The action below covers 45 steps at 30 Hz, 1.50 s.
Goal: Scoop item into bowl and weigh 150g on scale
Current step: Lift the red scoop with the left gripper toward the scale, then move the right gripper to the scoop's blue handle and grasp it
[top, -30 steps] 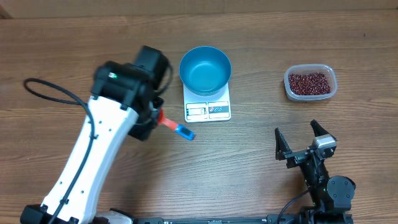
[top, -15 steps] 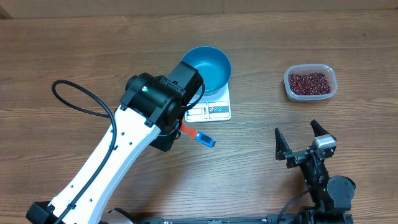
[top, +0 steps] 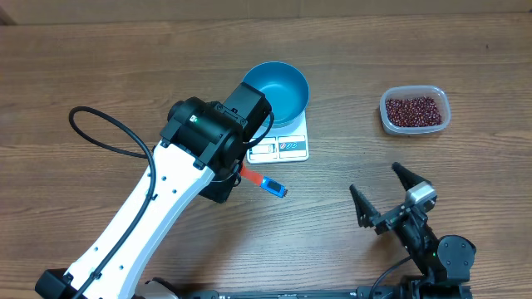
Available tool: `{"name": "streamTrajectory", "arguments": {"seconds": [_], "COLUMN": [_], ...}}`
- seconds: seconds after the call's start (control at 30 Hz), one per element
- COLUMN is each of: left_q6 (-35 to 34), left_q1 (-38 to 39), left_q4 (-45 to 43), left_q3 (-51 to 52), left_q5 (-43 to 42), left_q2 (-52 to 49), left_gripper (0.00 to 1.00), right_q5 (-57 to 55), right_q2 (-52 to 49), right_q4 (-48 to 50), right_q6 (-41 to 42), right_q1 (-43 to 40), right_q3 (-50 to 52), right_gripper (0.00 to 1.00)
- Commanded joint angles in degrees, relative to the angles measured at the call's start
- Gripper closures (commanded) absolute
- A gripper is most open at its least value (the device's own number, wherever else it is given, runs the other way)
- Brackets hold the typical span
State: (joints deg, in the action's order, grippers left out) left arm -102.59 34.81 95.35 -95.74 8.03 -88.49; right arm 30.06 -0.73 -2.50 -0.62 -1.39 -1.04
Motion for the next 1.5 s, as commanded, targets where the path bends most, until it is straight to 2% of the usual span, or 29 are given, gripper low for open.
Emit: {"name": "streamTrajectory", "arguments": {"seconds": [0.0,0.13,0.37,0.57,0.87,1.0,1.2,1.27,1.47], "left_q6": [-1.1,-1.1,-1.2,-1.4,-7.2,-11.1,-11.5,-11.5,-11.5], "left_q1": [0.2,0.2,0.2,0.2,0.2,0.2,0.2,0.2,0.2], "left_q4": [0.0,-0.9,-1.9,-7.3,-13.1,-14.7,-19.3,-20.0,-20.9], "left_q3": [-1.1,-1.1,-1.1,-1.1,-1.1,-1.1,-1.1,-1.1,-1.1], "left_q5": [-0.2,-0.2,-0.2,-0.2,-0.7,-1.9,-7.3,-8.2,-10.1], "left_q2": [1.2,1.2,1.2,1.2,1.1,1.1,1.0,0.8,0.6], "left_gripper": [0.96,0.96,0.96,0.96,0.96,0.96,0.96,0.96,0.96], "right_q5": [7.6,8.6,7.6,1.9,0.9,9.5,30.4,35.0,38.2], "right_q2": [0.6,0.6,0.5,-2.9,-24.3,-34.1,-43.6,-46.2,-52.7], "right_q4": [0.9,2.4,2.6,-13.2,-28.9,-30.4,-21.3,-18.7,-15.3], "right_q6": [1.1,2.6,13.7,15.6,15.5,15.7,16.0,19.8,41.6], "right_q1": [0.4,0.4,0.0,-1.7,-2.1,-2.1,-2.1,-2.1,-2.1], "right_q3": [0.6,0.5,-4.7,-17.5,-38.2,-43.0,-43.3,-43.3,-43.3], "right_gripper": [0.00,0.00,0.00,0.00,0.00,0.00,0.00,0.00,0.00]}}
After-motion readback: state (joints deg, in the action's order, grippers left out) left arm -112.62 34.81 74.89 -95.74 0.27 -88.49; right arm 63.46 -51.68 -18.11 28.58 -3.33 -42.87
